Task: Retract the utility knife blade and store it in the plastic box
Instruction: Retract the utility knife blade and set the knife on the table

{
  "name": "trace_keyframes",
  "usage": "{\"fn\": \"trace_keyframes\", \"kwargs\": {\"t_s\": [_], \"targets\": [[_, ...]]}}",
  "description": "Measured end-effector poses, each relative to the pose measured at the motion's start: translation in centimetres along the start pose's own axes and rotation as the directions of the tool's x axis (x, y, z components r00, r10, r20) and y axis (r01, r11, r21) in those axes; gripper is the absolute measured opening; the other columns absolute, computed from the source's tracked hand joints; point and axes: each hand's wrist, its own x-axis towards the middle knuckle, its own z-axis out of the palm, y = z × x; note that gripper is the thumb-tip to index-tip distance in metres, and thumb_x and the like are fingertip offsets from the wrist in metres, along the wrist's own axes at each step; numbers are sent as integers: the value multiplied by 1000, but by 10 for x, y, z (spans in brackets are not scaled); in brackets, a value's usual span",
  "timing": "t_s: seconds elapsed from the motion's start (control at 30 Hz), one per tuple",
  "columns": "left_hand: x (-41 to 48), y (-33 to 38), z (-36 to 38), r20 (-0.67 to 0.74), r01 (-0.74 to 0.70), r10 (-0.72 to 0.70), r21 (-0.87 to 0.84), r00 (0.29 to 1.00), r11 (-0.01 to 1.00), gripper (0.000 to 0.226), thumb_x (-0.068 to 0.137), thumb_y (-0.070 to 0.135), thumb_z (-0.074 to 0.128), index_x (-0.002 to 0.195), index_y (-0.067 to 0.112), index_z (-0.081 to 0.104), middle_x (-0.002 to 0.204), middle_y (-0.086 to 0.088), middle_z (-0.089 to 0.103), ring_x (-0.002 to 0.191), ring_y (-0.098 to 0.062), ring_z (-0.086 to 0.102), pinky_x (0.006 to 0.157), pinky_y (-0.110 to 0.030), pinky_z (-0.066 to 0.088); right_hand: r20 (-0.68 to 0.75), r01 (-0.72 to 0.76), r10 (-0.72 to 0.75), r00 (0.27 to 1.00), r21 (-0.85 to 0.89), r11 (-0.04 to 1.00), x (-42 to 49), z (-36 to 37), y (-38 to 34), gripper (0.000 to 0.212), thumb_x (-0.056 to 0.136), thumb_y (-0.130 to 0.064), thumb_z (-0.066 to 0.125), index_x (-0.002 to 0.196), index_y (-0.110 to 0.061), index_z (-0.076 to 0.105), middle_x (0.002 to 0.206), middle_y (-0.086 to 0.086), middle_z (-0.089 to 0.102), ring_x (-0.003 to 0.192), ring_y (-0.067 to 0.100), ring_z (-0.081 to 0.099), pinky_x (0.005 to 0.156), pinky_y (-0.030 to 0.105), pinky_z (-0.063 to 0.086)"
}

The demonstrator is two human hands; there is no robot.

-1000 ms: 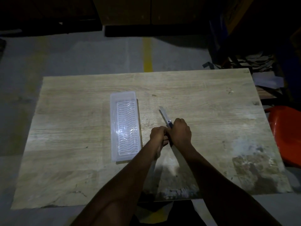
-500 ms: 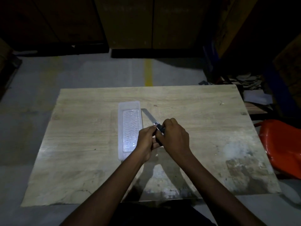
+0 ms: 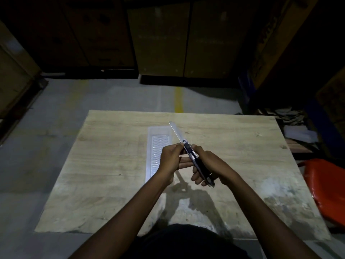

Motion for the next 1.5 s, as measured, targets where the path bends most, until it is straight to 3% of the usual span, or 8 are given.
{"fn": "trace_keyframes", "kwargs": {"t_s": [0.23,0.37,0.6,0.83,1.13,1.27,1.4,1.5], "targets": [[4,5,-5,-24,-39,39,6,999,999,27,95,18,50,86,4,72,88,-18,73,75,-35,75,71,-38,62,-30,12,-15,999,-105,994,9,4,-20,86,79,-75,37,76,5,67,69,26,72,56,34,70,60,34,56],[6,9,-5,-33,-57,57,9,998,998,29,97,19,49,87,3,71,85,-15,71,68,-25,74,66,-32,61,-25,25,-27,999,-66,997,13,5,-26,80,83,-71,39,74,4,65,62,22,69,52,32,68,50,28,54],[9,12,-1,-105,-73,69,-34,992,997,28,95,14,46,89,1,70,83,-14,70,63,-20,71,60,-28,59,-32,49,-51,998,-70,996,19,5,-31,75,83,-67,41,74,4,63,63,24,68,53,33,66,55,30,52],[14,20,0,-190,-63,45,-87,981,994,26,92,12,46,90,4,71,78,-9,73,54,-16,66,52,-23,55,-73,121,-119,990,32,992,23,16,-21,66,85,-62,43,67,-1,62,61,21,68,49,29,63,47,24,47],[19,24,-7,-234,-55,35,-80,972,995,28,96,19,47,88,10,72,82,-6,76,57,-14,71,51,-22,54,-93,232,-225,970,66,971,22,22,7,41,96,-37,40,73,-10,58,59,10,66,43,20,55,46,24,37],[19,26,-7,-250,-49,23,-99,968,994,28,97,22,49,88,9,72,80,-6,75,56,-13,71,49,-21,54,-126,319,-307,943,93,943,18,25,21,38,99,-26,37,73,-8,58,52,7,55,39,17,45,42,22,30],[18,26,-4,-226,-40,21,-80,974,996,26,96,20,50,84,10,72,81,-7,75,56,-13,71,50,-22,55,-121,310,-291,949,204,928,17,27,28,34,100,-16,32,72,-7,48,51,1,33,37,9,25,39,19,21],[17,24,-1,-200,-28,10,-88,980,996,26,96,18,50,82,12,71,81,-5,75,57,-13,70,53,-23,57,-132,312,-289,948,224,923,19,29,33,31,99,-15,30,70,-12,42,52,-4,29,40,8,21,41,20,18]]}}
